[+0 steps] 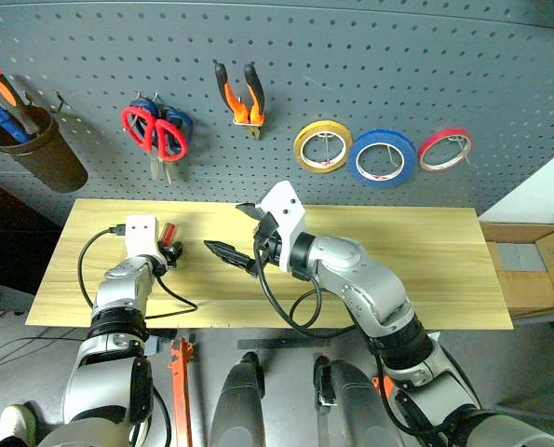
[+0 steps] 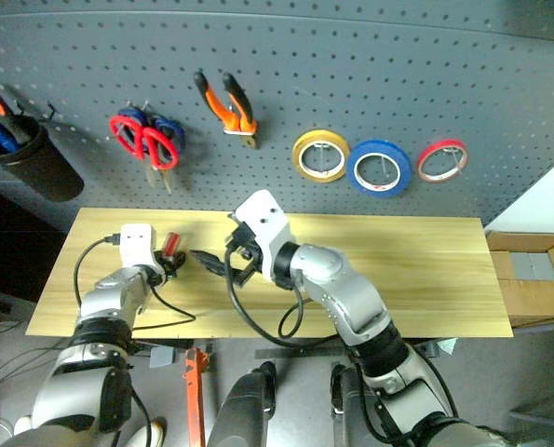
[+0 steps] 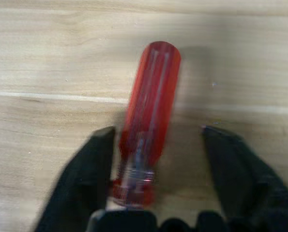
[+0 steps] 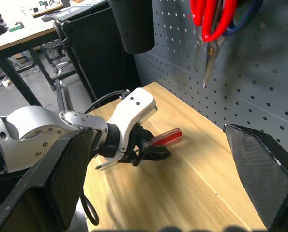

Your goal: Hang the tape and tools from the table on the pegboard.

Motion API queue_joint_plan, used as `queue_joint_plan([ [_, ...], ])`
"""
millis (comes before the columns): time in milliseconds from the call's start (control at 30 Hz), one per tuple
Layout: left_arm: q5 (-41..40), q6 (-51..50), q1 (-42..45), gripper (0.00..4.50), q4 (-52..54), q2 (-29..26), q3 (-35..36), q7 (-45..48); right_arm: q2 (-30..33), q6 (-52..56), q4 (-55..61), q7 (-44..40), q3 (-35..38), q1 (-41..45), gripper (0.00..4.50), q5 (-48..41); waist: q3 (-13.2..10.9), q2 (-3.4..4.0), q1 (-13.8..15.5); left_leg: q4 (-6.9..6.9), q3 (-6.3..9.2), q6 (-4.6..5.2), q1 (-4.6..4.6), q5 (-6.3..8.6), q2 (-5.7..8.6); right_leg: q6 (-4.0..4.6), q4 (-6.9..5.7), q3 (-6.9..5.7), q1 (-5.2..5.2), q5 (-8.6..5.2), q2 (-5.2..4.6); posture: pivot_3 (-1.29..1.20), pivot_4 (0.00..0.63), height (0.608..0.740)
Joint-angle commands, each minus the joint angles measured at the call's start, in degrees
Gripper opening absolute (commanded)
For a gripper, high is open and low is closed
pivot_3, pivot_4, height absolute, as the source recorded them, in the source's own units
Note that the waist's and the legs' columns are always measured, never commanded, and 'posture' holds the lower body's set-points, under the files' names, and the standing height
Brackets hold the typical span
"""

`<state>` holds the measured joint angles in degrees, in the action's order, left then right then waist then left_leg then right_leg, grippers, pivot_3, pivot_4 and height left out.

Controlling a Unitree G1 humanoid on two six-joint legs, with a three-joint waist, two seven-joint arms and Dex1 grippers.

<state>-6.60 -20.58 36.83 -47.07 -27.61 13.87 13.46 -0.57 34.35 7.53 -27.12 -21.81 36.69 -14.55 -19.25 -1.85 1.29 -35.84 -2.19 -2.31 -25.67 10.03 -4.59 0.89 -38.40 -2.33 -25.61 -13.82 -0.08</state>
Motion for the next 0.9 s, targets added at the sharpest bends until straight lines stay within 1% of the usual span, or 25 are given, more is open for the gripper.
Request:
queue_joint_plan([
  [33, 0.1, -0.6, -0.6, 1.74, -0.9, 0.0, -0.1, -0.4, -0.4, -0.3, 2.5, 0.0, 0.8, 0.1, 4.50, -0.2, 0.0, -0.01, 0.0, -0.01, -0.03, 0.00, 0.05, 0.00, 0.00, 0.00, -0.08, 0.03, 0.00, 0.00, 0.00, 0.07, 0.395, 0.740],
  [100, 0.0, -0.8, -0.3, 1.06, -0.5, 0.1, 0.1, -0.9, -0.4, -0.6, 2.0, 0.0, 1.6, 0.9, 4.50, -0.3, 0.0, -0.02, 0.0, -0.01, -0.06, 0.00, 0.09, -0.01, 0.00, 0.01, -0.16, 0.03, 0.00, -0.01, 0.00, 0.07, 0.383, 0.740],
  [133, 0.0, -0.8, -0.2, 0.83, -0.3, 0.2, 0.1, -1.1, -0.4, -0.8, 1.8, -0.1, 1.8, 1.1, 4.50, -0.3, 0.0, -0.02, 0.0, 0.00, -0.08, -0.01, 0.11, -0.01, 0.00, 0.01, -0.18, 0.03, -0.01, -0.02, 0.00, 0.07, 0.379, 0.740],
  [200, -0.2, -0.8, -0.6, 0.82, 1.3, 0.3, 0.4, -1.7, -0.2, -1.2, 1.8, -0.4, 2.5, 1.4, 4.50, -0.5, 0.0, -0.03, 0.0, 0.01, -0.10, -0.02, 0.11, -0.02, 0.00, 0.02, -0.19, 0.03, -0.01, -0.02, 0.01, 0.08, 0.365, 0.740],
  [333, -0.8, -0.8, -4.2, 0.82, 9.6, 0.8, 1.4, -3.6, 0.1, -2.1, 3.7, -2.4, 4.4, 0.4, 4.50, -2.6, 0.1, -0.11, 0.0, 0.01, -0.12, -0.02, 0.04, -0.01, 0.00, 0.02, -0.14, 0.05, -0.02, -0.02, -0.01, 0.09, 0.333, 0.740],
  [367, -0.7, -1.1, -6.4, 0.82, 13.8, 1.2, 1.4, -4.5, 0.0, -2.2, 4.8, -3.1, 5.3, -0.2, 4.50, -4.0, 0.1, -0.16, 0.0, 0.01, -0.11, -0.03, 0.01, -0.01, 0.01, 0.01, -0.14, 0.04, -0.02, -0.01, -0.03, 0.10, 0.320, 0.740],
  [433, 0.8, -0.5, -14.2, 0.82, 30.6, 4.3, 4.0, -11.9, 0.7, -1.7, 8.9, -5.1, 8.0, -2.2, 4.50, -8.3, 0.2, -0.31, 0.1, 0.04, -0.09, -0.05, -0.17, -0.01, 0.00, 0.02, -0.14, 0.03, -0.19, -0.01, -0.03, 0.10, 0.301, 0.740],
  [467, 1.2, -1.8, -17.9, 0.82, 39.3, 6.4, 5.0, -14.8, 0.9, -1.3, 10.5, -5.7, 9.4, -3.2, 4.50, -10.2, 0.2, -0.34, 0.0, 0.04, 0.01, -0.08, -0.20, 0.01, 0.00, 0.02, -0.17, 0.04, -0.20, 0.00, -0.06, 0.11, 0.288, 0.740],
  [500, 1.3, -3.1, -20.2, 0.82, 44.7, 7.8, 5.6, -16.6, 1.0, -1.1, 11.3, -5.9, 10.2, -3.7, 4.50, -11.4, 0.3, -0.42, 0.1, 0.03, 0.13, -0.13, -0.23, 0.04, -0.01, 0.02, -0.14, 0.04, -0.20, 0.00, -0.08, 0.11, 0.282, 0.740],
  [567, 1.4, -6.2, -24.7, 0.82, 57.1, 12.9, 5.2, -20.5, 1.5, -0.6, 12.6, -5.7, 11.9, -4.5, 4.50, -13.0, 0.3, -0.51, 0.2, 0.05, 0.25, -0.18, -0.24, 0.06, 0.04, 0.05, -0.15, 0.05, -0.19, 0.01, -0.16, 0.13, 0.265, 0.740],
  [633, 3.8, -8.0, -27.4, 0.82, 65.9, 16.0, 3.9, -24.1, 1.9, -0.6, 13.2, -5.5, 13.0, -4.7, 4.50, -14.3, 0.4, -0.50, 0.6, 0.04, 0.28, -0.17, -0.27, 0.07, 0.11, -0.07, -0.14, -0.07, -0.15, -0.06, -0.17, 0.13, 0.254, 0.740],
  [700, 6.2, -9.8, -27.3, 0.82, 73.4, 18.9, 2.0, -27.3, 1.4, -1.0, 13.8, -5.0, 14.2, -4.6, 4.50, -15.8, 0.5, -0.56, 0.7, 0.00, 0.23, -0.17, -0.28, 0.04, 0.09, -0.07, -0.10, -0.15, -0.14, -0.06, -0.15, 0.15, 0.235, 0.740],
  [767, 6.7, -11.0, -25.7, 0.82, 76.8, 20.2, 1.9, -28.7, 0.9, -1.7, 14.1, -5.0, 14.9, -4.2, 4.50, -17.2, 0.7, -0.73, 1.1, -0.03, 0.20, -0.14, -0.27, -0.10, 0.11, -0.10, -0.12, -0.18, -0.12, -0.04, -0.13, 0.16, 0.222, 0.740],
  [800, 7.0, -11.0, -24.0, 0.82, 77.1, 19.3, 2.2, -28.3, -0.1, -2.9, 14.3, -5.1, 15.6, -3.8, 4.50, -18.4, 0.9, -0.82, 1.4, -0.04, 0.20, -0.13, -0.27, -0.15, 0.12, -0.12, -0.13, -0.21, -0.12, 0.00, -0.09, 0.16, 0.212, 0.740],
  [900, 7.6, -7.5, -16.2, 0.82, 74.7, 12.9, 3.0, -25.3, -1.3, -4.4, 13.6, -4.7, 15.7, -1.7, 4.50, -18.6, 1.4, -1.03, 1.6, -0.09, 0.24, -0.19, -0.25, -0.24, 0.17, -0.08, -0.17, -0.34, -0.12, 0.10, 0.17, 0.17, 0.198, 0.740],
])
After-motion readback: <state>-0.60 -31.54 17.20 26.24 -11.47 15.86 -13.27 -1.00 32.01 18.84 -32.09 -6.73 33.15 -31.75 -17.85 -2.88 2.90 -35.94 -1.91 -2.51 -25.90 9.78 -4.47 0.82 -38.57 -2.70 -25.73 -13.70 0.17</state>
